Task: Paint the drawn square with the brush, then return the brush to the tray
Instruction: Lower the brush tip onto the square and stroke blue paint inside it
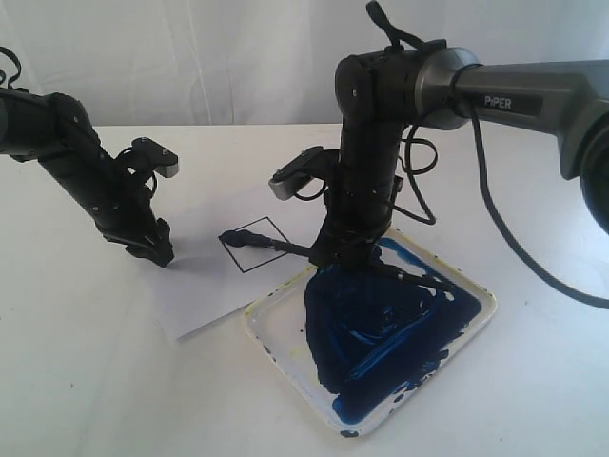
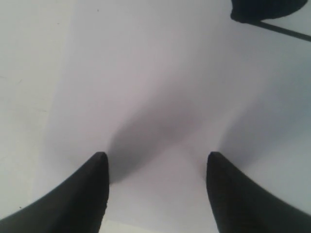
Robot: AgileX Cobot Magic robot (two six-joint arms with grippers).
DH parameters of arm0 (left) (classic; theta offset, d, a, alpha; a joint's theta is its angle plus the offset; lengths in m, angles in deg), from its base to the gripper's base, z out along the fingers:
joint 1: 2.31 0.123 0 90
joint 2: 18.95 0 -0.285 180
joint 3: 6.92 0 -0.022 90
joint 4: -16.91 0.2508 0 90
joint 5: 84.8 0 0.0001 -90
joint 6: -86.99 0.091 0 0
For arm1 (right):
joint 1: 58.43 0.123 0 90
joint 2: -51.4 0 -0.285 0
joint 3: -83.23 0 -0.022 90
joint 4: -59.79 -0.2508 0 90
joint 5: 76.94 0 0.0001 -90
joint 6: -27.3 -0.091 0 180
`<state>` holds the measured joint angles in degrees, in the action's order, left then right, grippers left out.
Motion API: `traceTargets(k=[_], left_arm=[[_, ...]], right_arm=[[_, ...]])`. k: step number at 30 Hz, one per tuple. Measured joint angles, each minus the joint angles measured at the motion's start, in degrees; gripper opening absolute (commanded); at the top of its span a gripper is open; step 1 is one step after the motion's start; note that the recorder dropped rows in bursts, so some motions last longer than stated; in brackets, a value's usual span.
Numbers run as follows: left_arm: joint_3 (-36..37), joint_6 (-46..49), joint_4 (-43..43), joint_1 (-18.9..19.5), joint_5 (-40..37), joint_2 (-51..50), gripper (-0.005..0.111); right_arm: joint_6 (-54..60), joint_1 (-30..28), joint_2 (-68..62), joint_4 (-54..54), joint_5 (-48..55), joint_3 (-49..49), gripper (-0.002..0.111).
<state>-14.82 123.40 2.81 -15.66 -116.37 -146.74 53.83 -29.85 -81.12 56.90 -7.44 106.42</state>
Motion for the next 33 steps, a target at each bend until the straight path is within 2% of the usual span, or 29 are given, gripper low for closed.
traceTargets(k=[13, 22, 33], left_arm=[[0.00, 0.00, 0.00, 0.00, -0.10, 0.00, 0.062], [0.00, 0.00, 0.00, 0.00, -0.10, 0.00, 0.062], [0.00, 0.00, 0.00, 0.00, -0.10, 0.00, 0.062]], right_arm=[[-6.70, 0.00, 0.00, 2.88, 0.00, 0.00, 0.000], [-4.56, 0.00, 0.13, 2.88, 0.00, 0.00, 0.000], [-2.09, 0.00, 1.00, -2.58, 0.30, 1.77, 0.000]])
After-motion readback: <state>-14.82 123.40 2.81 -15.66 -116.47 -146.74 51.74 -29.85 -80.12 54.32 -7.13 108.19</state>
